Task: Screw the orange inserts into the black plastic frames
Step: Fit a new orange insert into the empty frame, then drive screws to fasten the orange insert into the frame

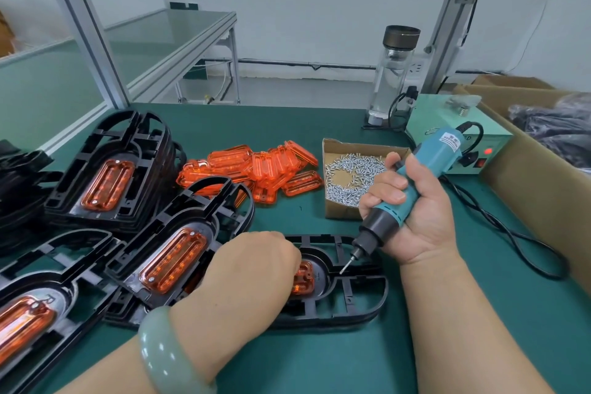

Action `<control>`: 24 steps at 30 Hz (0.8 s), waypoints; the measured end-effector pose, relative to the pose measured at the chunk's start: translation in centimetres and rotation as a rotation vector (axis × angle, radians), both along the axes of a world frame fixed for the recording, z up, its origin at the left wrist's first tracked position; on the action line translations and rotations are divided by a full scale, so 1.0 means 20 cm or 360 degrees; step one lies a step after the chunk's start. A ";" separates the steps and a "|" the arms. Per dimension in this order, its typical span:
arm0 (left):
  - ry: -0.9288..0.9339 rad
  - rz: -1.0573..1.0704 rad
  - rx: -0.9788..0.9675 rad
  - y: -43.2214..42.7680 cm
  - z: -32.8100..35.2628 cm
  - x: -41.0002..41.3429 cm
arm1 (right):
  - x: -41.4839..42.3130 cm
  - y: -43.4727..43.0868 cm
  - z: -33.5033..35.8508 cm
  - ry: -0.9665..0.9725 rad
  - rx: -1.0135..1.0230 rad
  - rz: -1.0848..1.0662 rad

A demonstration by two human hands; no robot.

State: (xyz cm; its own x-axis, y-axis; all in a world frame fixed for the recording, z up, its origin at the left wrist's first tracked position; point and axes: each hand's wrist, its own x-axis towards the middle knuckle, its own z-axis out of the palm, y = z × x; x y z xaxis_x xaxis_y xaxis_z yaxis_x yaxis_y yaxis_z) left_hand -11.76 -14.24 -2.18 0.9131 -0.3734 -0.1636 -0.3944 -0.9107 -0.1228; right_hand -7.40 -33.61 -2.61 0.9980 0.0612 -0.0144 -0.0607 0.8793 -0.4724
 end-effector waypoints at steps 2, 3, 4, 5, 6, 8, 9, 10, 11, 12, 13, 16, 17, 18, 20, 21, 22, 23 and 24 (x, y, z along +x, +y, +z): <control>0.0030 0.0003 -0.0047 0.01 -0.01 0.00 | 0.00 0.00 0.00 -0.0017 0.0003 0.0006; 0.0031 -0.0007 -0.0051 0.01 -0.01 -0.01 | 0.00 0.00 0.00 -0.0022 0.0003 0.0007; 0.0036 -0.0012 -0.0065 0.01 -0.02 -0.01 | 0.00 0.00 0.00 -0.0025 0.0002 0.0005; 0.0056 -0.0015 -0.0064 0.01 -0.01 0.00 | 0.00 0.00 0.00 -0.0025 -0.0001 0.0000; 0.0088 -0.0016 -0.0053 0.01 0.00 0.00 | 0.00 0.00 0.00 -0.0022 -0.0003 -0.0005; 0.0159 -0.0031 -0.0069 0.00 0.02 0.01 | 0.00 -0.01 0.00 -0.0012 -0.0003 -0.0015; 0.0152 -0.0038 -0.0139 0.00 0.05 0.01 | 0.00 -0.01 0.00 -0.0009 0.0001 -0.0017; 0.0095 -0.0041 -0.0242 -0.01 0.08 0.01 | 0.00 -0.01 0.00 -0.0006 0.0006 -0.0017; 0.0011 -0.0034 -0.0362 -0.01 0.11 0.02 | 0.00 -0.01 0.00 -0.0003 0.0012 -0.0017; -0.0070 -0.0031 -0.0489 -0.03 0.13 0.04 | 0.00 -0.01 0.00 0.0000 0.0015 -0.0020; -0.0121 -0.0022 -0.0631 -0.05 0.16 0.07 | 0.00 -0.01 0.00 0.0005 0.0011 -0.0026; -0.0151 -0.0033 -0.0866 -0.17 0.20 0.24 | 0.00 -0.01 0.00 0.0018 -0.0014 -0.0043; -0.0154 -0.0054 -0.0854 -0.21 0.20 0.30 | 0.00 -0.01 0.00 0.0022 -0.0018 -0.0047; -0.0167 -0.0076 -0.0813 -0.26 0.19 0.36 | 0.00 0.00 0.00 0.0030 -0.0023 -0.0049; -0.0194 -0.0110 -0.0687 -0.34 0.16 0.47 | 0.00 0.00 -0.01 0.0036 -0.0044 -0.0060; -0.0189 -0.0106 -0.0638 -0.38 0.13 0.51 | 0.01 0.00 -0.01 0.0033 -0.0053 -0.0064; -0.0164 -0.0083 -0.0598 -0.40 0.11 0.54 | 0.01 0.00 -0.01 0.0027 -0.0058 -0.0064; -0.0135 -0.0063 -0.0546 -0.42 0.08 0.56 | 0.01 0.00 -0.01 0.0022 -0.0056 -0.0061; -0.0107 -0.0059 -0.0478 -0.43 0.06 0.57 | 0.01 0.00 -0.01 0.0016 -0.0053 -0.0056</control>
